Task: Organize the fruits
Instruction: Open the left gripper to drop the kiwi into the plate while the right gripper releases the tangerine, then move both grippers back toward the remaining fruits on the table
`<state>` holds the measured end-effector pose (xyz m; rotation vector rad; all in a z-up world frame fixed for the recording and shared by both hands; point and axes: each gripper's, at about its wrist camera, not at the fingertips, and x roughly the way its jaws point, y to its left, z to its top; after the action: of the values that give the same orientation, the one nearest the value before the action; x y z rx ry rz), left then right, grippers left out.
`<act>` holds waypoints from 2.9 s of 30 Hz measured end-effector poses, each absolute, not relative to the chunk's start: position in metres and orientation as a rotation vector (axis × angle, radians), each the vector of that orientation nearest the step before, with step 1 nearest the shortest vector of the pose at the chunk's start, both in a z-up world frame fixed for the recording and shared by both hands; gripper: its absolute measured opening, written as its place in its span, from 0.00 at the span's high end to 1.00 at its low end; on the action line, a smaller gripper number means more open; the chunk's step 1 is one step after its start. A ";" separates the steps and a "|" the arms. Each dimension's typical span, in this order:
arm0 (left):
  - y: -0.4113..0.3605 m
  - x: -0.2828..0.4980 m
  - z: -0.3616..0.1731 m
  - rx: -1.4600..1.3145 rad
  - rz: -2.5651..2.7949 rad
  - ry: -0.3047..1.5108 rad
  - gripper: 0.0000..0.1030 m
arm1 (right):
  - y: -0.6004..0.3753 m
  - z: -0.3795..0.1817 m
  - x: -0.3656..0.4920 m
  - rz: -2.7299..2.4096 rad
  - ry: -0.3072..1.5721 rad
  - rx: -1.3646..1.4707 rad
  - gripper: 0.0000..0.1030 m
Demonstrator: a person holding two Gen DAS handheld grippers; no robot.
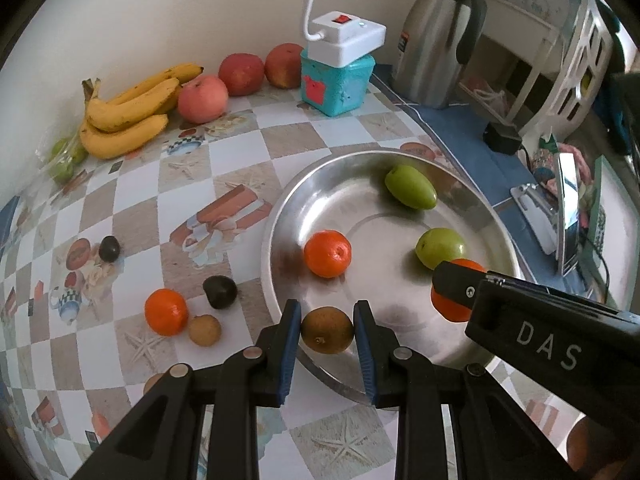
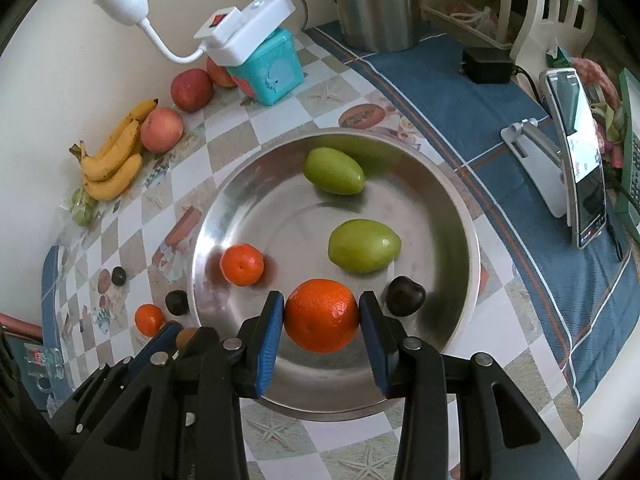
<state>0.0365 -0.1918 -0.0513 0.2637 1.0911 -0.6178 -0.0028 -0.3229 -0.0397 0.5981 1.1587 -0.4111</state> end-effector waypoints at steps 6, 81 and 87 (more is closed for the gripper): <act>-0.197 0.037 -0.059 0.283 -0.616 1.096 0.71 | -0.325 -0.050 -0.001 -0.408 1.186 0.608 0.61; 0.022 0.118 -0.050 0.006 0.057 1.201 0.00 | -0.192 -0.047 0.052 -0.147 1.233 0.340 0.30; 0.026 0.117 -0.059 -0.001 0.049 1.233 0.00 | -0.187 -0.047 0.054 -0.126 1.198 0.359 0.16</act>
<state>0.1172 0.0258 -0.0592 -0.0015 1.2333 0.0490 0.0540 -0.1873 -0.0472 0.3591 1.1976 -0.1258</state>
